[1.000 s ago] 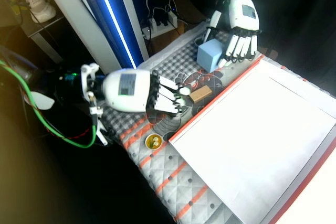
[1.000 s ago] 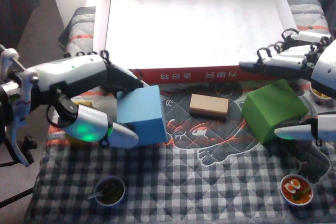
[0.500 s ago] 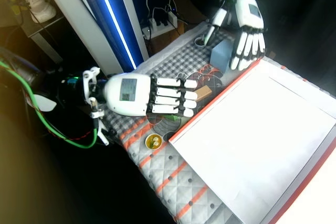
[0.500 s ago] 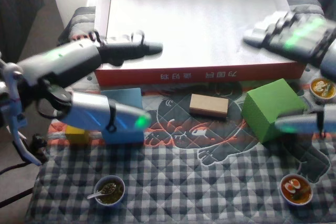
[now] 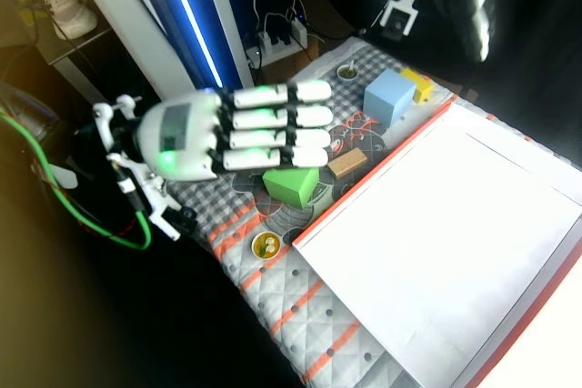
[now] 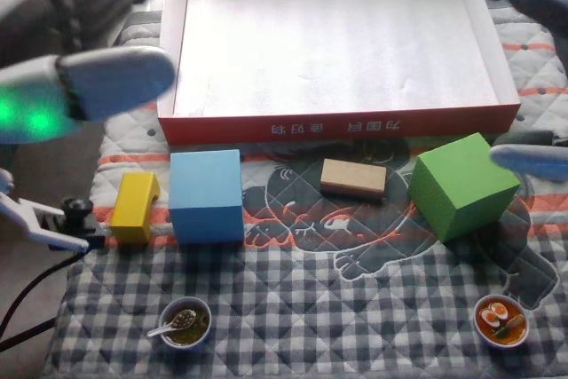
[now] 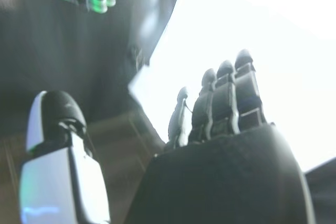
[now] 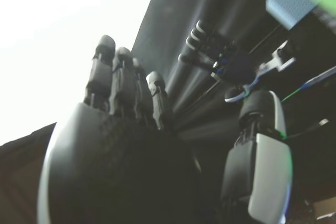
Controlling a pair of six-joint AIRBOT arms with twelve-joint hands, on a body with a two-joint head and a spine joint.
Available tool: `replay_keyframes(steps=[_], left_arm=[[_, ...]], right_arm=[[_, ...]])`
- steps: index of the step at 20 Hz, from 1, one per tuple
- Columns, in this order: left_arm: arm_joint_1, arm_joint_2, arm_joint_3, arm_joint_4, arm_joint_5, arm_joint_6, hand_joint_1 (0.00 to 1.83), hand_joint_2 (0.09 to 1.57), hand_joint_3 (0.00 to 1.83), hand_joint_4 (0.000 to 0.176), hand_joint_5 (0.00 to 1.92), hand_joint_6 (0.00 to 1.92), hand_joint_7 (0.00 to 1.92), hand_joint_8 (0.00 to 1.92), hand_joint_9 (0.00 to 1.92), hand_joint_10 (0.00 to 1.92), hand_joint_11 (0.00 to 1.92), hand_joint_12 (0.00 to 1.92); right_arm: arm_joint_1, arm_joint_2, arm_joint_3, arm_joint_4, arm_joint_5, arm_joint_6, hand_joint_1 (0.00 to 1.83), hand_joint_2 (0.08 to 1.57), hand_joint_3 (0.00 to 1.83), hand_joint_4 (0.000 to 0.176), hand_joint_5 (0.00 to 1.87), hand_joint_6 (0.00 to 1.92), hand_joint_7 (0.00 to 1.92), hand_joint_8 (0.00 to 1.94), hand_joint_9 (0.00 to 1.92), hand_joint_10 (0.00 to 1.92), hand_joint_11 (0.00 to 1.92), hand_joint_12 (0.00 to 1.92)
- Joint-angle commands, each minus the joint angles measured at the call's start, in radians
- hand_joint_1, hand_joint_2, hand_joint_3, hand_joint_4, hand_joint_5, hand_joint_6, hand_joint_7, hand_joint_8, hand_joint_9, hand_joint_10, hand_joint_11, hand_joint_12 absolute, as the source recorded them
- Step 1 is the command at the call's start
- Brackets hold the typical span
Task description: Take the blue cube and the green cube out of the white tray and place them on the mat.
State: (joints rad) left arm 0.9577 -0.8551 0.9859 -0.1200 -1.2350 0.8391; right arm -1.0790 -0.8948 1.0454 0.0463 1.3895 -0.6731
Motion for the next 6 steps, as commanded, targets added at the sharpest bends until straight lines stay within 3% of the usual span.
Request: replay_keyframes(steps=[1, 2, 3, 4, 5, 6], left_arm=[[0.003, 0.007, 0.000, -0.017, -0.233, -0.030, 0.63, 0.89, 0.00, 0.125, 0.00, 0.00, 0.03, 0.00, 0.07, 0.01, 0.03, 0.43], [0.016, 0.008, -0.002, -0.025, -0.273, -0.039, 0.58, 0.88, 0.00, 0.122, 0.00, 0.00, 0.05, 0.00, 0.09, 0.01, 0.00, 0.56], [0.031, 0.008, -0.007, -0.037, -0.328, -0.046, 0.59, 0.93, 0.01, 0.126, 0.00, 0.00, 0.05, 0.00, 0.09, 0.00, 0.00, 0.51], [0.046, 0.009, -0.012, -0.046, -0.375, -0.052, 0.59, 0.95, 0.01, 0.164, 0.00, 0.00, 0.06, 0.00, 0.07, 0.00, 0.00, 0.34], [0.062, 0.009, -0.017, -0.053, -0.421, -0.061, 0.62, 0.96, 0.00, 0.150, 0.00, 0.00, 0.11, 0.01, 0.09, 0.01, 0.00, 0.27], [0.085, 0.010, -0.021, -0.062, -0.472, -0.079, 0.54, 0.94, 0.00, 0.149, 0.00, 0.00, 0.15, 0.00, 0.14, 0.01, 0.02, 0.28]], right_arm=[[0.003, 0.007, -0.009, 0.027, 0.184, 0.004, 0.57, 1.03, 0.00, 0.062, 0.18, 0.00, 0.31, 0.01, 0.35, 0.00, 0.19, 0.34], [-0.005, 0.012, -0.017, 0.031, 0.212, -0.001, 0.59, 1.01, 0.00, 0.078, 0.17, 0.00, 0.31, 0.01, 0.35, 0.00, 0.17, 0.35], [-0.014, 0.020, -0.027, 0.036, 0.246, -0.015, 0.61, 1.05, 0.01, 0.077, 0.09, 0.00, 0.24, 0.00, 0.26, 0.00, 0.11, 0.32], [-0.022, 0.024, -0.037, 0.043, 0.276, -0.036, 0.57, 1.11, 0.00, 0.098, 0.04, 0.00, 0.18, 0.00, 0.16, 0.00, 0.07, 0.24], [-0.031, 0.029, -0.047, 0.052, 0.307, -0.052, 0.58, 1.12, 0.00, 0.072, 0.06, 0.00, 0.18, 0.00, 0.16, 0.00, 0.08, 0.17], [-0.039, 0.031, -0.049, 0.059, 0.352, -0.053, 0.53, 1.11, 0.00, 0.066, 0.04, 0.00, 0.18, 0.00, 0.19, 0.01, 0.12, 0.17]])
